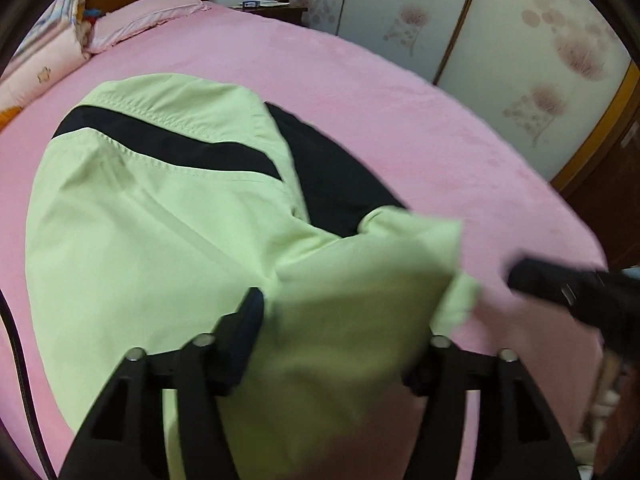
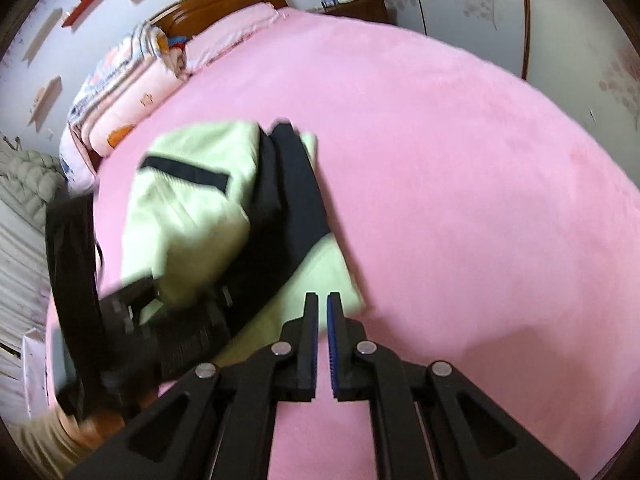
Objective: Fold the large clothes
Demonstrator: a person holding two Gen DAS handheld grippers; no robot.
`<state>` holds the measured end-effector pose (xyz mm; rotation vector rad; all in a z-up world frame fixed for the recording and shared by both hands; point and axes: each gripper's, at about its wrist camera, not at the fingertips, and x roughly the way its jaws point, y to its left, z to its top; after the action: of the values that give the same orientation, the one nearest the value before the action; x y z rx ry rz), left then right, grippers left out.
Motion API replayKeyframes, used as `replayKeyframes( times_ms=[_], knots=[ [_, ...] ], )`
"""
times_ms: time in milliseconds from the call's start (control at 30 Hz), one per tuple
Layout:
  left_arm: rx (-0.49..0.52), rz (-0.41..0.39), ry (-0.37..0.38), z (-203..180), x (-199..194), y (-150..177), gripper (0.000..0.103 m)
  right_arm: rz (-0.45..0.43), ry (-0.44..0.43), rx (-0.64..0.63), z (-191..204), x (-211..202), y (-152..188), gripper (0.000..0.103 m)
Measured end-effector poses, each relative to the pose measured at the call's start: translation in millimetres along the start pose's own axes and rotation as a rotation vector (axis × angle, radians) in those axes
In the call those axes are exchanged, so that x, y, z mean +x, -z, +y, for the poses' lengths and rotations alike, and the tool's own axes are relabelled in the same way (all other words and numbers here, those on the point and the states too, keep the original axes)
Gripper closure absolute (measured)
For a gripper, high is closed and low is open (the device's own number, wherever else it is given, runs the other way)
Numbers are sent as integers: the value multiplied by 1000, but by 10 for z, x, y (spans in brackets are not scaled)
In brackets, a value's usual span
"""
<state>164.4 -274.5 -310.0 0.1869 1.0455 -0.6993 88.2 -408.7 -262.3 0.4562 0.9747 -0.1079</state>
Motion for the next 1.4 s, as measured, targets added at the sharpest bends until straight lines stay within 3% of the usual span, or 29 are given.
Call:
replayKeyframes(
  times_ms=[67,133,267,400,500,700,733,767,867,967,1133,1200,1400],
  knots=[
    [-15,-10,33,-8,-170,26,37,-14,-42,9,97,-37,-90,68],
    [-44,-30,46,28,-397,77,31,-15,-92,25,96,-79,-143,56],
    [-123,-51,-13,276,-683,183,30,71,-134,26,174,180,-257,54],
    [-251,-85,-147,786,-848,237,30,171,-181,35,277,448,-319,54],
    [-366,-66,-243,1180,-803,320,30,228,-164,-4,384,613,-308,54],
    [-502,-47,-265,1655,-539,371,30,288,-71,-86,506,901,-347,52],
    [-511,-45,-266,1696,-490,369,30,300,-63,-99,511,933,-343,53],
    [-517,-49,-259,1730,-458,370,30,314,-50,-121,520,985,-337,60],
    [-520,-70,-250,1723,-403,326,30,281,-27,-197,550,963,-312,91],
    [-496,-81,-252,1666,-393,261,30,179,-60,-242,534,711,-288,94],
    [-439,-93,-230,1493,-370,220,30,35,-72,-187,269,267,-191,98],
    [-408,-92,-239,1400,-308,223,30,21,-35,-168,135,249,-78,98],
    [-303,-79,-330,1212,-118,248,26,88,39,-118,-157,612,221,102]
  ],
)
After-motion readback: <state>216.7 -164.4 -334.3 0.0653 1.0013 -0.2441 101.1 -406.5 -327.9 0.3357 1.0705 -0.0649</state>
